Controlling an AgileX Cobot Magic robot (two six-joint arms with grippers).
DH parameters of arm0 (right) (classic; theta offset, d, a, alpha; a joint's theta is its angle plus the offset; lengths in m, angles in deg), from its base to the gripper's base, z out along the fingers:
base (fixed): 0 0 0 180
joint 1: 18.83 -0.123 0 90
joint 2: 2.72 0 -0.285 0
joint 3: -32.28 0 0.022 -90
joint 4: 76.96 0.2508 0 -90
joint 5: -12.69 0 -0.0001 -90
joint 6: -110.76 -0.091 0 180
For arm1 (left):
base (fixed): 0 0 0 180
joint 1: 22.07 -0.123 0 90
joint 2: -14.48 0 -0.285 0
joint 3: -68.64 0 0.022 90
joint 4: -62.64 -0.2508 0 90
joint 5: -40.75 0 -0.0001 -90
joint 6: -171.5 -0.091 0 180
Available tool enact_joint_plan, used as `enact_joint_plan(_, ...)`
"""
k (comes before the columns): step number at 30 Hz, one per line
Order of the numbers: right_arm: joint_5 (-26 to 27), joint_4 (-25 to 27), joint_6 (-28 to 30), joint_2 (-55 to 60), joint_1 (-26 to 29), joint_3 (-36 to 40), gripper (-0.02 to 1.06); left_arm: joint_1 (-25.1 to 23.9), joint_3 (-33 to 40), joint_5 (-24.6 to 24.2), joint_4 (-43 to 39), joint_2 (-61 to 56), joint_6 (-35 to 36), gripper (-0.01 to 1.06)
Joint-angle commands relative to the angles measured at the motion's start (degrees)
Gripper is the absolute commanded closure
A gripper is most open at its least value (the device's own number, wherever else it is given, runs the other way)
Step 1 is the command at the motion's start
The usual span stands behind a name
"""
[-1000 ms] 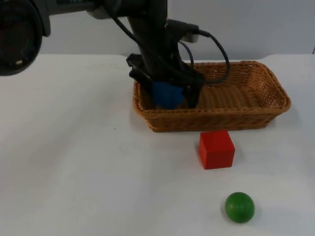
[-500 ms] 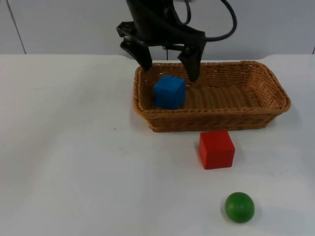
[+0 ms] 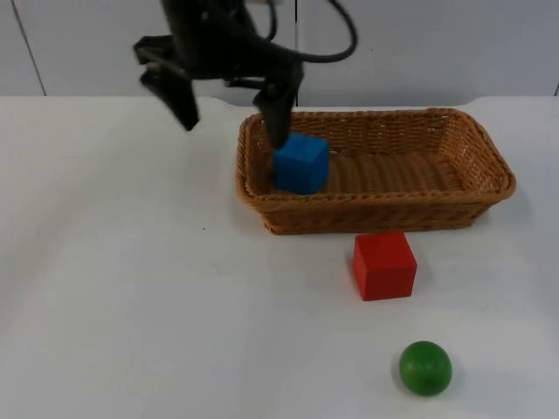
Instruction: Place all geometric objects except the red cube into the basket.
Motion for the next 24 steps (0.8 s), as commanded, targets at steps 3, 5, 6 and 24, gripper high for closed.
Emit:
enact_joint_plan(3,0.31,0.02,-0.11,-0.23,0.39,-0.36,0.09,-2.58,14.32,9.08,-0.77,-9.08,2.55,0.00)
enact_joint_plan(5,0.31,0.02,-0.11,-0.23,0.39,-0.36,0.09,-4.22,22.51,13.33,0.24,-14.25,2.55,0.00)
enact_joint_plan(6,0.31,0.02,-0.11,-0.23,0.39,-0.36,0.09,-5.22,27.03,15.61,0.25,-17.32,2.55,0.00)
enact_joint_plan(24,0.31,0.44,-0.11,-0.23,0.39,-0.36,0.09,-19.66,70.32,23.93,0.70,-57.77,3.67,0.00)
